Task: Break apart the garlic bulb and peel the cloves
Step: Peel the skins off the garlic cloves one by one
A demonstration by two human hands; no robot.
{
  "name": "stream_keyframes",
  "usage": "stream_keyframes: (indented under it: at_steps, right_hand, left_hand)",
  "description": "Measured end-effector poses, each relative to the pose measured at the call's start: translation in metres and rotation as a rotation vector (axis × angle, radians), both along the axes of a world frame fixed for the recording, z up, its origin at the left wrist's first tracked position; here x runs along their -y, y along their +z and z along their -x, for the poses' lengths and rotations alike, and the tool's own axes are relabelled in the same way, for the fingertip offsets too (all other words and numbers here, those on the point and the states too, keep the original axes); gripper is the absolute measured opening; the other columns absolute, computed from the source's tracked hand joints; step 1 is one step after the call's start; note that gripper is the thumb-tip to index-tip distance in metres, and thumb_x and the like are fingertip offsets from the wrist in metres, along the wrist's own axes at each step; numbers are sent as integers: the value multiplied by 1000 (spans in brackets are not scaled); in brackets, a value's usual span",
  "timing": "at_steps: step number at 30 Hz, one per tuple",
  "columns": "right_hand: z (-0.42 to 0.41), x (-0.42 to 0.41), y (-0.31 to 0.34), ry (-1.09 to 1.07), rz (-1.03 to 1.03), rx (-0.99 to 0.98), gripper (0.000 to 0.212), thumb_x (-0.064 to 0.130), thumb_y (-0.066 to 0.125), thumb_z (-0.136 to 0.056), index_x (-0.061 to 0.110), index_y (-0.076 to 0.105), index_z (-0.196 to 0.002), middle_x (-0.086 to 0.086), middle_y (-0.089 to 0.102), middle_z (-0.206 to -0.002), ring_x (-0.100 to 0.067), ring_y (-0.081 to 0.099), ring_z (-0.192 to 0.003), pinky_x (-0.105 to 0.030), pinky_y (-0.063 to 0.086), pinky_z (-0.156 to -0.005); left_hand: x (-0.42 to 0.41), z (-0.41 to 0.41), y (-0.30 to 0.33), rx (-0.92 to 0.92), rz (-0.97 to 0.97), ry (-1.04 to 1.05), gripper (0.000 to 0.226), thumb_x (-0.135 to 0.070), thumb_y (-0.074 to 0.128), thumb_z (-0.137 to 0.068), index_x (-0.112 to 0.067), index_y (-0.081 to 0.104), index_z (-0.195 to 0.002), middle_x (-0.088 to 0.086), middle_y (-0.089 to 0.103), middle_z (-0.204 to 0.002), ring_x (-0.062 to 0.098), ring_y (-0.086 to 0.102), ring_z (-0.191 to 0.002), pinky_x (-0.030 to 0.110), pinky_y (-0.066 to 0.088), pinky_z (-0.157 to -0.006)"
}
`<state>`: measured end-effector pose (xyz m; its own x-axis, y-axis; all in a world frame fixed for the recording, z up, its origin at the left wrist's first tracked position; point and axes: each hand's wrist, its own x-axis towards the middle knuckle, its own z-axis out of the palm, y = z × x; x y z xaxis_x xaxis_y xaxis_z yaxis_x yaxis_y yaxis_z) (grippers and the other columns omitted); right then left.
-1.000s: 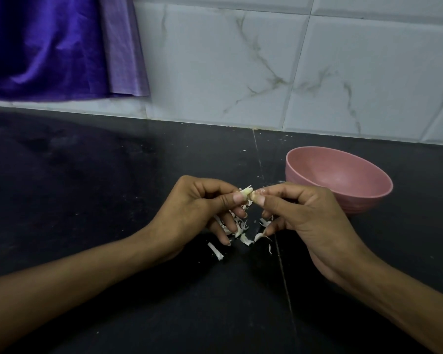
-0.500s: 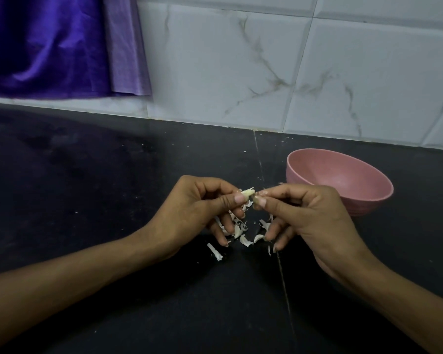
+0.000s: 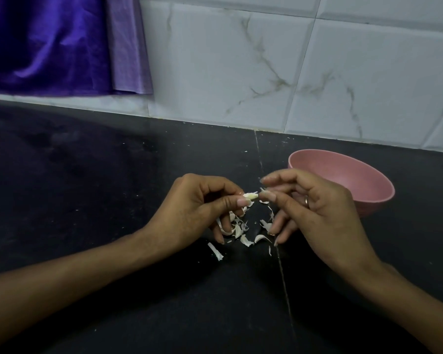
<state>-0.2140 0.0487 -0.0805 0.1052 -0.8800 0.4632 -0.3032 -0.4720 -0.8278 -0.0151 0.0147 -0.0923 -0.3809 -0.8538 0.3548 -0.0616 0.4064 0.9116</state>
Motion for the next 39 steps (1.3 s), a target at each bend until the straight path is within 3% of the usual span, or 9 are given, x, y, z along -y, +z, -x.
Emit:
stream_keyframes:
  at_steps: [3,9,15,20,25,29,33,36,39]
  right_hand:
    - [2,1,-2,22,90,-128,30,-4,58,-94,18,72,-109,5,72,-96,-16,70,-63,-30,58,-48]
    - [6,5,-3,19,242,-311,20,11,65,-88,11,77,-103,11,70,-86,-13,71,-70,-30,58,-56]
    - [9,6,-2,59,290,-394,19,14,66,-88,14,78,-103,7,71,-81,-13,68,-67,-31,55,-54]
    - [8,5,0,42,393,-529,17,9,65,-87,11,78,-99,7,69,-78,1,60,-65,-8,42,-59]
    - [8,5,-1,16,466,-633,15,9,66,-86,9,77,-95,2,66,-75,-5,55,-62,-12,41,-58]
    - [8,5,0,3,482,-675,13,10,66,-86,9,77,-94,4,65,-76,-3,52,-63,-6,36,-63]
    - [9,5,2,22,434,-583,11,9,68,-85,10,78,-90,7,64,-71,-1,54,-59,-7,39,-58]
    - [7,4,4,94,182,-302,7,8,73,-86,10,78,-90,0,69,-70,-12,67,-58,-24,56,-54]
    - [5,3,6,165,-64,-73,12,19,69,-81,13,77,-87,-10,70,-71,-21,69,-59,-29,59,-56]
  left_hand:
    - [0,1,1,33,18,10,23,-30,69,-78,-8,73,-83,12,69,-73,29,66,-55,34,55,-47]
    - [-2,-1,1,76,34,21,25,-31,69,-78,-7,73,-82,9,68,-68,25,65,-52,35,55,-48]
    - [-4,0,3,92,6,24,25,-33,70,-75,-9,74,-76,9,68,-63,24,63,-48,31,54,-49]
    - [-4,1,3,80,-45,11,23,-33,71,-72,-10,74,-71,10,67,-61,20,60,-43,28,51,-48]
    - [-4,1,2,83,-61,-4,24,-30,72,-73,-6,75,-74,10,67,-61,20,60,-44,29,52,-49]
    - [-4,0,1,75,-55,-9,28,-30,72,-73,-2,75,-76,11,67,-61,22,61,-46,31,53,-49]
    - [-2,0,1,54,-39,-35,20,-25,71,-74,-6,75,-75,8,66,-60,20,62,-47,30,53,-47]
    - [-2,0,3,25,-14,-60,14,-22,70,-76,-9,76,-77,7,65,-60,20,62,-48,29,53,-46]
    - [-2,-1,5,-7,19,-100,12,-16,68,-77,-5,75,-80,6,66,-62,20,61,-48,27,52,-44]
